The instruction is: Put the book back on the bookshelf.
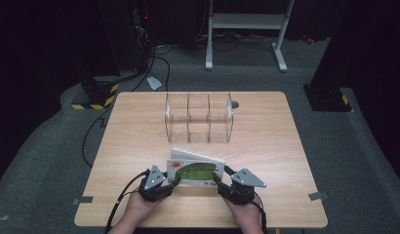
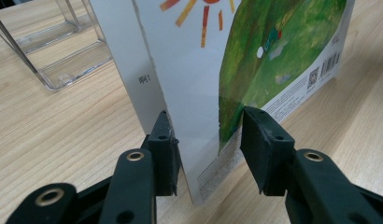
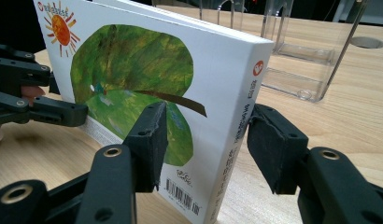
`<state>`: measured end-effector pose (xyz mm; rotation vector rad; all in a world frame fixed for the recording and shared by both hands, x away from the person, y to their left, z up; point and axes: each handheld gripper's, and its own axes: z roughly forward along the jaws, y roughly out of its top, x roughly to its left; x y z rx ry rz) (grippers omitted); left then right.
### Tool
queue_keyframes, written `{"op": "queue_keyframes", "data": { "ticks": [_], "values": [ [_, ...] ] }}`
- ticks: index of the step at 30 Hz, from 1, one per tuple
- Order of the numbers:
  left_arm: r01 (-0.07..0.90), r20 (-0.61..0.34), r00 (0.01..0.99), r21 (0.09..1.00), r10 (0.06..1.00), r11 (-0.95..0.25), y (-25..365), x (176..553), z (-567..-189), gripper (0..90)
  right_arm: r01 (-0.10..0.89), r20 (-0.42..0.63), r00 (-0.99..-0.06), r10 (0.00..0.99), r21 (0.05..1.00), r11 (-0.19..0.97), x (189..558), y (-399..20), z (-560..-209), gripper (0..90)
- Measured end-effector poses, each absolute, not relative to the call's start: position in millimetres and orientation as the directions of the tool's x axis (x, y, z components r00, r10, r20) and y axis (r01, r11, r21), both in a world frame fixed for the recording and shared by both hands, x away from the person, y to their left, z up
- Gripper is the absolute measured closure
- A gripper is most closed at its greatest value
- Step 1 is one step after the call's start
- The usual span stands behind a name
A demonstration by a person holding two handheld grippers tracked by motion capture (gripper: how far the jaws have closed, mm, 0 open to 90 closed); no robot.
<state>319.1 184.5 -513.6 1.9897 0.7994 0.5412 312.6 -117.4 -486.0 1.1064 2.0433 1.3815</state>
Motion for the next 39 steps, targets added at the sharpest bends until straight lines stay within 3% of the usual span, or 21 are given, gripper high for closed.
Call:
{"op": "queue_keyframes", "data": {
  "ticks": [27, 35, 39],
  "values": [
    [0.341, 0.037, 0.673, 0.87, 0.739, -0.355, 203, 313, -512, 56.3, 0.365, 0.074, -0.635, 0.769, 0.906, 0.214, 300, -116, -488, 43.3],
    [0.353, 0.018, 0.659, 0.876, 0.752, -0.33, 210, 315, -511, 48.7, 0.373, 0.098, -0.678, 0.729, 0.9, 0.225, 313, -112, -483, 28.5],
    [0.354, 0.039, 0.649, 0.869, 0.76, -0.346, 217, 313, -512, 46.1, 0.358, 0.089, -0.694, 0.714, 0.904, 0.236, 322, -105, -483, 33.7]
  ]
}}
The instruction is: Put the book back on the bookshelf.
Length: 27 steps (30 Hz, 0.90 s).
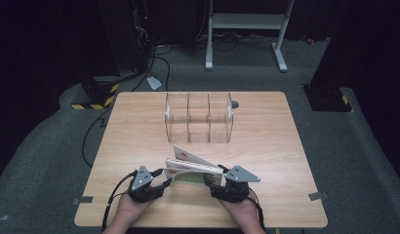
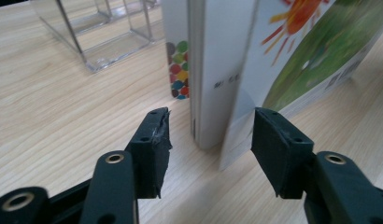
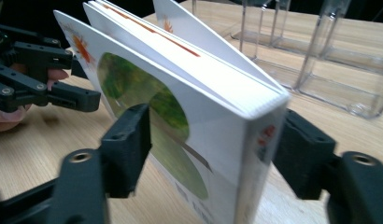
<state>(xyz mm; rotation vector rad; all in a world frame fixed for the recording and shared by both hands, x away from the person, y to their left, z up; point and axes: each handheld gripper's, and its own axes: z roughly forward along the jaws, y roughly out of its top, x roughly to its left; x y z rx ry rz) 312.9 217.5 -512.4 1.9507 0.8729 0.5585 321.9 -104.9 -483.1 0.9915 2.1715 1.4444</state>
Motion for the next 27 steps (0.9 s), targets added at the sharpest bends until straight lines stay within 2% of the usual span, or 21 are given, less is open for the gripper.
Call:
{"op": "queue_keyframes", "data": {
  "ticks": [1, 6, 14, 17, 19, 22, 27],
  "values": [
    [0.355, 0.04, 0.647, 0.868, 0.761, -0.347, 219, 313, -513, 45.8, 0.353, 0.09, -0.701, 0.707, 0.906, 0.235, 323, -104, -483, 37.3],
    [0.388, 0.019, 0.624, 0.86, 0.781, -0.33, 229, 312, -517, 45.0, 0.334, 0.078, -0.716, 0.694, 0.91, 0.244, 323, -102, -482, 43.3],
    [0.444, -0.003, 0.557, 0.846, 0.83, -0.295, 245, 316, -522, 43.4, 0.295, 0.051, -0.749, 0.66, 0.919, 0.263, 316, -105, -484, 62.4],
    [0.451, 0.003, 0.544, 0.843, 0.839, -0.295, 247, 318, -522, 43.0, 0.285, 0.045, -0.758, 0.651, 0.92, 0.269, 315, -105, -485, 66.1],
    [0.46, 0.022, 0.517, 0.836, 0.855, -0.299, 249, 321, -522, 42.7, 0.266, 0.024, -0.764, 0.645, 0.922, 0.28, 313, -105, -485, 72.7],
    [0.518, 0.042, 0.472, 0.795, 0.88, -0.316, 252, 328, -523, 44.0, 0.256, 0.001, -0.753, 0.658, 0.922, 0.292, 311, -104, -484, 74.0],
    [0.524, 0.09, 0.433, 0.784, 0.897, -0.332, 258, 335, -527, 42.3, 0.245, -0.017, -0.739, 0.673, 0.925, 0.292, 305, -107, -485, 74.1]
  ]
}}
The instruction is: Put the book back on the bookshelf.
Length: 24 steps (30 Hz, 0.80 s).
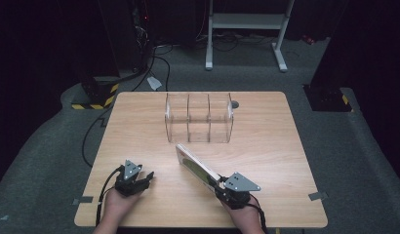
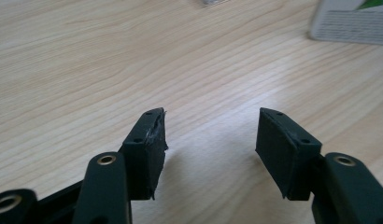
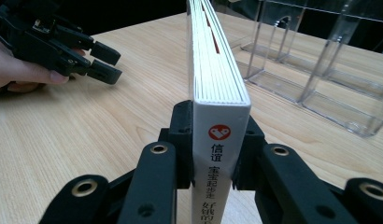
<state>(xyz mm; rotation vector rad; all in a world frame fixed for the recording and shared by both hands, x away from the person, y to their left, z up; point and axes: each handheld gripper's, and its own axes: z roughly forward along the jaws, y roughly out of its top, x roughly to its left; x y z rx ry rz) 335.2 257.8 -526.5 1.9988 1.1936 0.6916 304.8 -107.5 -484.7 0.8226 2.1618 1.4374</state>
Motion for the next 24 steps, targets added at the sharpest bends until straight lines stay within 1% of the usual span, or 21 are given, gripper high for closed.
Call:
{"op": "queue_keyframes", "data": {
  "ticks": [6, 12, 19, 24],
  "values": [
    [0.53, 0.114, 0.416, 0.776, 0.902, -0.342, 257, 341, -527, 40.9, 0.252, -0.025, -0.706, 0.708, 0.925, 0.284, 298, -115, -484, 74.2],
    [0.541, 0.122, 0.414, 0.764, 0.902, -0.352, 253, 347, -527, 38.8, 0.283, -0.016, -0.644, 0.765, 0.924, 0.258, 290, -129, -482, 74.1],
    [0.567, 0.065, 0.411, 0.763, 0.909, -0.311, 255, 351, -528, 38.2, 0.313, -0.014, -0.548, 0.836, 0.924, 0.22, 289, -150, -481, 74.0],
    [0.569, 0.061, 0.412, 0.762, 0.909, -0.309, 256, 351, -528, 37.8, 0.327, -0.004, -0.504, 0.864, 0.925, 0.196, 291, -160, -481, 74.0]
  ]
}}
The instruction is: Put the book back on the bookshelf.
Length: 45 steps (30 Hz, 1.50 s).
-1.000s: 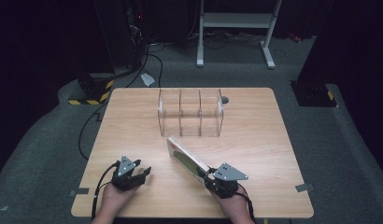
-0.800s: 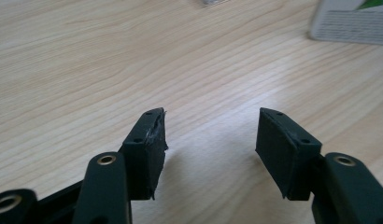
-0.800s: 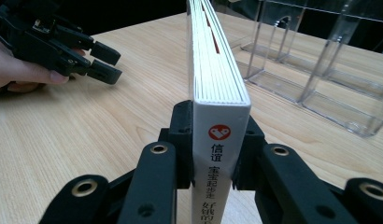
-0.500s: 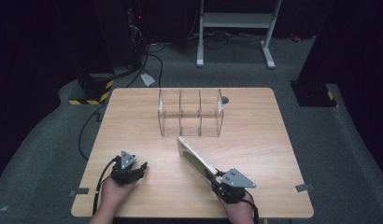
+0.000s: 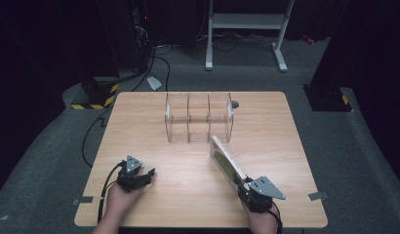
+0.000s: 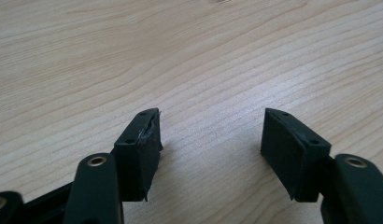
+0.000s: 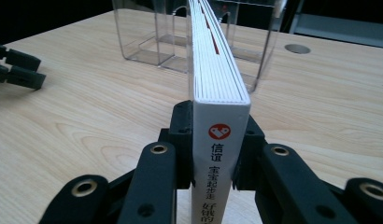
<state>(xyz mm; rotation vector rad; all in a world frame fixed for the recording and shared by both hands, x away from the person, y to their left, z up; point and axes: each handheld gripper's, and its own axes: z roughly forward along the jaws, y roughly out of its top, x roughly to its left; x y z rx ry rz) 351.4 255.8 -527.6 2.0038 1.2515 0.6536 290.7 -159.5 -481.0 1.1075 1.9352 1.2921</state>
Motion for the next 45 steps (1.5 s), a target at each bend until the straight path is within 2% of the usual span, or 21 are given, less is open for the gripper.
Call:
{"op": "queue_keyframes", "data": {
  "ticks": [21, 27, 29, 30, 32, 36, 45],
  "values": [
    [0.571, 0.055, 0.413, 0.762, 0.909, -0.306, 256, 351, -528, 37.7, 0.365, 0.012, -0.396, 0.918, 0.919, 0.145, 294, -171, -482, 73.4],
    [0.575, 0.046, 0.413, 0.761, 0.91, -0.3, 257, 352, -528, 37.6, 0.388, 0.051, -0.408, 0.912, 0.913, 0.122, 297, -168, -480, 64.7],
    [0.579, 0.042, 0.413, 0.759, 0.91, -0.298, 257, 352, -528, 37.6, 0.388, 0.053, -0.41, 0.911, 0.914, 0.121, 298, -167, -480, 64.6],
    [0.577, 0.046, 0.415, 0.759, 0.909, -0.302, 257, 352, -528, 37.6, 0.385, 0.051, -0.403, 0.914, 0.915, 0.119, 300, -166, -480, 70.2],
    [0.578, 0.043, 0.414, 0.759, 0.909, -0.299, 257, 352, -528, 37.6, 0.389, 0.049, -0.394, 0.918, 0.914, 0.118, 301, -167, -479, 74.2],
    [0.577, 0.045, 0.413, 0.76, 0.91, -0.3, 257, 351, -528, 37.6, 0.387, 0.065, -0.378, 0.923, 0.917, 0.094, 303, -170, -477, 75.0],
    [0.579, 0.031, 0.416, 0.761, 0.909, -0.291, 257, 352, -528, 37.7, 0.308, 0.0, -0.367, 0.93, 0.944, 0.121, 306, -160, -453, 75.3]
  ]
}}
